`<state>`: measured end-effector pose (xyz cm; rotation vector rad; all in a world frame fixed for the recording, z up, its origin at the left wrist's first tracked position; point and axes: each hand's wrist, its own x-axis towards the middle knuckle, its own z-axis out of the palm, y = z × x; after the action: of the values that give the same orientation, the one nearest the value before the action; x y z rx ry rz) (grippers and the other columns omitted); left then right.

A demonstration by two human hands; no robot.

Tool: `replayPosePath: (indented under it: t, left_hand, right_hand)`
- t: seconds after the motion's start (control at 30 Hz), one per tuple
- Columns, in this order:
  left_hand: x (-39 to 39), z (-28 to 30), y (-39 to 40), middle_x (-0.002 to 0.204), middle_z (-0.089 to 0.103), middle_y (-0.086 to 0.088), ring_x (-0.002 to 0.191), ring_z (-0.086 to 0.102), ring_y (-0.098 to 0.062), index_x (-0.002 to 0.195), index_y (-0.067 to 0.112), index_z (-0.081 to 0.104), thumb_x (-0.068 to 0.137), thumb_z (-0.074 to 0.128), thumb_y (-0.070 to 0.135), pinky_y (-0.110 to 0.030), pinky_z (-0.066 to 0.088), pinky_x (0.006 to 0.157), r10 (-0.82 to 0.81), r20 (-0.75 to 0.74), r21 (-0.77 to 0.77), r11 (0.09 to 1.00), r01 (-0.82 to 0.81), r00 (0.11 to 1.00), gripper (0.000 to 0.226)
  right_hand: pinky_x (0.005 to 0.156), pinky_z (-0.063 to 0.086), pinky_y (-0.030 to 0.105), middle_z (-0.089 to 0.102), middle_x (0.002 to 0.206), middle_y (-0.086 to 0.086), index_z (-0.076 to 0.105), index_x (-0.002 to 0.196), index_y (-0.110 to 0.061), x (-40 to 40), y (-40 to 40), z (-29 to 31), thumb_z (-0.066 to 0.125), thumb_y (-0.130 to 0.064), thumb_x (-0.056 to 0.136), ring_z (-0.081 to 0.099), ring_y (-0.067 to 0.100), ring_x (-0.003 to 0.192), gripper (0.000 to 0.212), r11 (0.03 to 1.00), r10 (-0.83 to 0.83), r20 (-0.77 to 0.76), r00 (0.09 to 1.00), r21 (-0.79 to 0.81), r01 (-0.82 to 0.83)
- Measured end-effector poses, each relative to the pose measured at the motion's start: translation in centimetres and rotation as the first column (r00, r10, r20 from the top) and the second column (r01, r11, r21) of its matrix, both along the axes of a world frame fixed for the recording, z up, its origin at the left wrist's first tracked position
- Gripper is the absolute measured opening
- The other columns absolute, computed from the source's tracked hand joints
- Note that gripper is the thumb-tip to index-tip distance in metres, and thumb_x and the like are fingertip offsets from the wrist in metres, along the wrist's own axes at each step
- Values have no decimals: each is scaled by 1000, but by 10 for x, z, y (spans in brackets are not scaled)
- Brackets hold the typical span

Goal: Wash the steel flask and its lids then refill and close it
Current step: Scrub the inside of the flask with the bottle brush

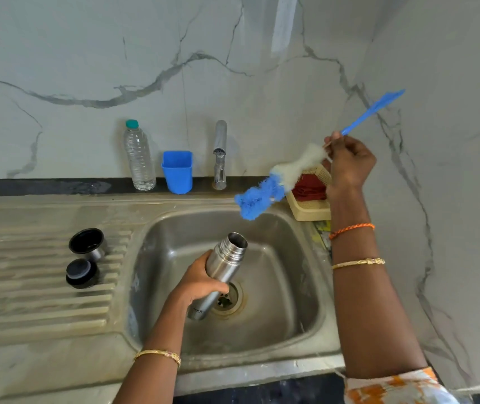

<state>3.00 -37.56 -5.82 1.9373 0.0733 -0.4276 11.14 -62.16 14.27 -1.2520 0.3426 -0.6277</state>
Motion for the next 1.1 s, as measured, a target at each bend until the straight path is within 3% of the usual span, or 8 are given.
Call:
replayPosePath:
  t: [0.17, 0.47, 0.6, 0.77, 0.87, 0.97, 1.03, 1.1]
  left_hand:
    - [5, -2, -2, 96, 69, 0, 87, 68, -20, 105, 26, 57, 56, 85, 3, -27, 52, 67, 257, 14, -152, 956, -251, 966, 62]
    - [12, 9, -2, 105, 70, 0, 93, 68, -14, 121, 21, 54, 68, 86, 15, -30, 55, 72, 471, -57, -464, 768, -441, 881, 62]
    - [12, 16, -4, 98, 69, -4, 85, 67, -18, 118, 17, 56, 64, 83, 13, -34, 54, 68, 509, -224, -561, 630, -537, 831, 61]
    - [16, 29, 5, 90, 66, -5, 85, 63, -20, 115, 16, 56, 73, 72, 12, -36, 52, 68, 408, -398, -711, 429, -557, 822, 45]
    - [13, 30, 15, 100, 70, -12, 98, 63, -28, 116, 11, 58, 72, 73, 21, -45, 52, 83, 327, -438, -784, 317, -534, 838, 48]
    - [11, 31, 19, 104, 69, -14, 100, 63, -30, 123, 10, 56, 68, 76, 34, -46, 51, 88, 293, -440, -806, 289, -517, 849, 63]
    - [13, 32, 16, 97, 70, -11, 95, 64, -27, 119, 12, 57, 79, 66, 32, -43, 52, 82, 305, -428, -803, 305, -513, 851, 45]
    - [13, 34, 11, 96, 72, -8, 95, 65, -25, 117, 14, 59, 80, 66, 28, -42, 52, 83, 327, -412, -789, 337, -513, 850, 40]
  right_hand:
    - [63, 57, 25, 66, 85, 9, 49, 104, -11, -15, -6, -36, 62, -2, 88, 63, 14, 70, 23, 961, -1, -91, 996, 275, 26]
    - [72, 51, 22, 71, 81, -2, 68, 85, -13, -75, 51, -91, 67, -1, 85, 67, 8, 80, 12, 974, 213, 24, 977, -78, -211]
    - [89, 53, 34, 72, 94, 3, 70, 90, -12, -85, 74, -81, 67, -2, 85, 67, 21, 100, 12, 967, 255, 201, 946, -40, -252]
    - [75, 50, 21, 71, 92, 3, 70, 93, -14, -115, 90, -107, 66, -7, 86, 65, 8, 85, 11, 883, 422, 11, 906, -229, -409]
    - [69, 51, 23, 70, 87, 10, 72, 92, -17, -124, 87, -127, 63, -7, 89, 65, 12, 72, 14, 852, 454, -73, 888, -254, -457]
    - [63, 56, 37, 71, 82, 3, 73, 96, -13, -123, 81, -141, 62, -9, 89, 64, 13, 60, 14, 704, 544, -99, 833, -487, -517]
    - [70, 57, 43, 71, 89, -3, 72, 99, -13, -123, 76, -146, 62, -8, 87, 68, 15, 71, 17, 557, 652, -141, 745, -577, -597]
    - [83, 55, 42, 70, 103, 0, 66, 108, -9, -119, 66, -147, 55, -7, 75, 67, 24, 93, 34, 447, 792, -176, 585, -486, -751]
